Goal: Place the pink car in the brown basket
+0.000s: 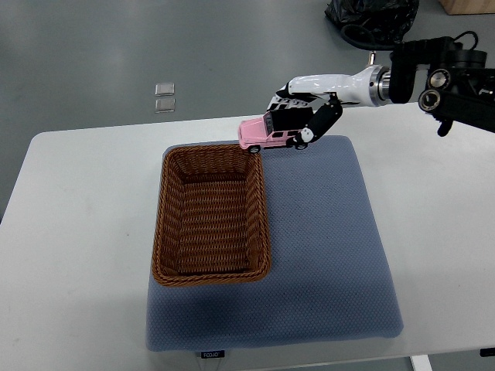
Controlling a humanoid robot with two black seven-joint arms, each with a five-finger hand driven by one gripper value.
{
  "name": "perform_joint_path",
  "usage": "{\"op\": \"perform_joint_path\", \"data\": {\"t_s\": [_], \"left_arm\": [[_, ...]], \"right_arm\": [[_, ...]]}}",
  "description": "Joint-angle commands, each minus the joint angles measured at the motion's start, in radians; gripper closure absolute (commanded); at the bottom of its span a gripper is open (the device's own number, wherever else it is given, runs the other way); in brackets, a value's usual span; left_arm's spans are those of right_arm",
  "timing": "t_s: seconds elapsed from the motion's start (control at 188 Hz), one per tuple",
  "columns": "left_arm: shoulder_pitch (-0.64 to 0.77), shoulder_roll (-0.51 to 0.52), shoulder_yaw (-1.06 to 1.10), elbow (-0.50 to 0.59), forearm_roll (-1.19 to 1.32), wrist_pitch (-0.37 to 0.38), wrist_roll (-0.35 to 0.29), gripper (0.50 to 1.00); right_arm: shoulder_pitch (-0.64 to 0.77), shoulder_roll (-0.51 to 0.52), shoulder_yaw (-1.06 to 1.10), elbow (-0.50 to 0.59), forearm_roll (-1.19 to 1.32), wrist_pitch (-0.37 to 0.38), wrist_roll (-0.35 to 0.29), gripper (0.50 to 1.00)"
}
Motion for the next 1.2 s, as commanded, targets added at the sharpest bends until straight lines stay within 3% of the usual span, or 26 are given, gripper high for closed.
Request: {"op": "perform_joint_path", "data": {"t_s": [0.0, 0.133, 0.329, 0.749, 1.089, 1.1, 1.105, 1.137, 1.195], "left_arm": [[-0.004, 0.0, 0.0, -0.002, 0.001, -0.001, 0.0, 0.5], [-0.007, 0.0, 0.0, -0.002, 0.002, -0.001, 0.0, 0.5], [-0.008, 0.0, 0.001, -0.028, 0.001, -0.001, 0.0, 0.5], [-0.008, 0.0, 0.001, -0.046, 0.001, -0.001, 0.0, 0.5], [-0.008, 0.0, 0.001, -0.046, 0.001, -0.001, 0.0, 0.5], [-0.008, 0.0, 0.001, -0.046, 0.001, -0.001, 0.0, 0.5], [-0.008, 0.0, 0.001, -0.046, 0.001, -0.001, 0.0, 0.5], [-0.008, 0.0, 0.001, -0.046, 0.001, -0.001, 0.0, 0.5], [-0.008, 0.0, 0.001, -0.046, 0.001, -0.001, 0.0, 0.5]], "right_arm": [[0.009, 0.116, -0.007, -0.075, 0.009, -0.002, 0.0, 1.0], [0.001, 0.253, -0.038, -0.15, 0.009, -0.012, 0.0, 1.0], [-0.077, 0.359, -0.052, -0.227, 0.004, -0.029, 0.001, 1.0], [-0.141, 0.396, -0.05, -0.298, 0.003, -0.035, 0.007, 1.0], [-0.203, 0.403, -0.05, -0.317, -0.006, -0.089, 0.009, 1.0], [-0.204, 0.403, -0.05, -0.317, -0.006, -0.089, 0.009, 0.996], [-0.206, 0.405, -0.05, -0.317, -0.006, -0.089, 0.009, 0.947], [-0.21, 0.405, -0.05, -0.317, -0.005, -0.089, 0.009, 0.857], [-0.212, 0.405, -0.046, -0.317, 0.001, -0.089, 0.009, 0.777]]}}
